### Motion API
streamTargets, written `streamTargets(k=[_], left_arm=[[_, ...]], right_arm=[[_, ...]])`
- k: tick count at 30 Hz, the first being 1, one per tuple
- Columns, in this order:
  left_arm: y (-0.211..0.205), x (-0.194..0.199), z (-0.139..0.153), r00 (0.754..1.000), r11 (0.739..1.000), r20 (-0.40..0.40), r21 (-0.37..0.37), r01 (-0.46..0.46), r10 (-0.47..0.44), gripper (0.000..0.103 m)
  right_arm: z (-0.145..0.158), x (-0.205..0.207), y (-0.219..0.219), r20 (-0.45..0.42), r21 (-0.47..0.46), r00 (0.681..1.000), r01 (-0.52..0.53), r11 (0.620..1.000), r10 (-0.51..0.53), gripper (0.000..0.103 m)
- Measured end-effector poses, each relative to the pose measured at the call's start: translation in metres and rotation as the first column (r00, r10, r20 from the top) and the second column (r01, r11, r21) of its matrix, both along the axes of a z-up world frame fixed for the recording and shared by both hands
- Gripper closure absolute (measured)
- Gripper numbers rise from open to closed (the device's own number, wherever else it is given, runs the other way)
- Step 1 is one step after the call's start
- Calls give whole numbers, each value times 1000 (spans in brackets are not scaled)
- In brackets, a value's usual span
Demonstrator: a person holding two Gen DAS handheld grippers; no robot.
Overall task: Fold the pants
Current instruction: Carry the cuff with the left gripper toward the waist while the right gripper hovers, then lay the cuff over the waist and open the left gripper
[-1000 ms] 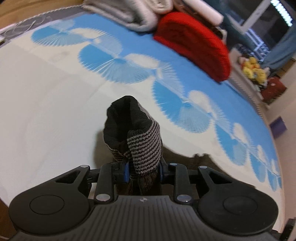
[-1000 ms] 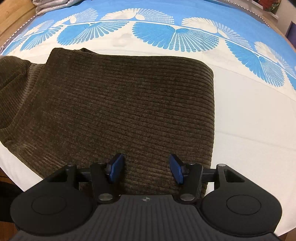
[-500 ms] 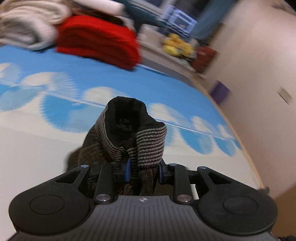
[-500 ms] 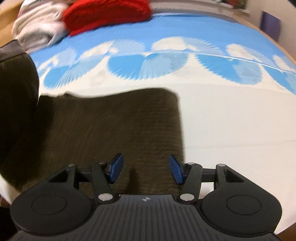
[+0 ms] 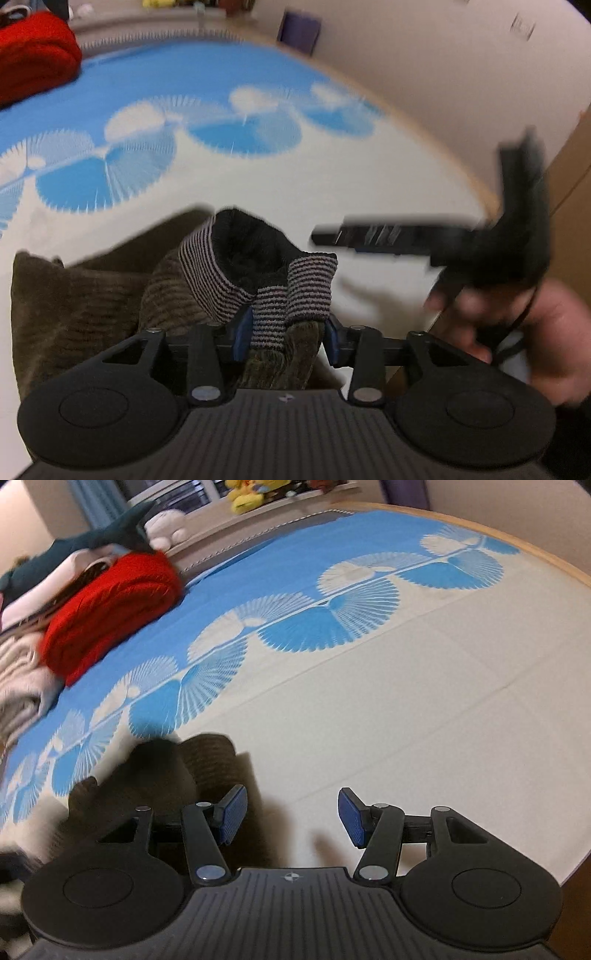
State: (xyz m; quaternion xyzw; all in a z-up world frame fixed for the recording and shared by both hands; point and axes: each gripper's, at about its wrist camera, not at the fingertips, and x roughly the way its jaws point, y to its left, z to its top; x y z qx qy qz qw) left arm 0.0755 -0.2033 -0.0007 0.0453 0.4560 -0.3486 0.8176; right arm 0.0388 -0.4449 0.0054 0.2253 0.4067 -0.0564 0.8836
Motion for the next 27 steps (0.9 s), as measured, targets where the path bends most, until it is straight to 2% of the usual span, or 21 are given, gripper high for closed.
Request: streamTargets(k=[2,4,8,10,13,16,19,20,22,23,25,27], left_arm=[[8,3,3,1000,999,7,-35,8,-8,52],[22,3,14,1000,996,12,-89,-9,10,39],[70,15,30,996,979,9,-187,-84,88,36],[89,19,36,990,973,8,-189,-134,138,36],[112,28,33,977,970,-21,-117,-214,213,36],[128,34,17,960,963,-68,-3,-271,270,36],[138,35,1,955,955,-77,103,-278,287,36],[141,34,-2,956,954,-76,124,-272,282,36],[151,30,-8,960,955,-67,144,-261,272,36],[154,27,-7,962,956,-62,143,-257,267,36],[158,22,-5,966,961,-55,130,-244,253,36],[159,12,-1,971,966,-47,117,-228,235,36]], right_arm=[[-2,1,-5,-4,29,1000,12,1000,-12,46],[-5,3,-5,-8,59,1000,7,998,-7,45],[-10,10,4,-16,147,998,-57,987,60,38],[-13,14,9,-25,216,996,-77,973,84,34],[-16,19,21,-44,264,993,-91,960,106,29],[-15,22,39,-58,225,987,-130,966,147,24],[-11,22,54,-59,162,981,-174,971,186,24],[-10,21,59,-62,135,978,-192,972,202,28],[-8,19,67,-51,81,971,-228,970,232,64],[-5,19,71,-32,74,964,-261,962,264,78],[11,12,78,48,-17,958,-281,960,281,82],[36,2,71,235,-4,936,-267,964,261,83]])
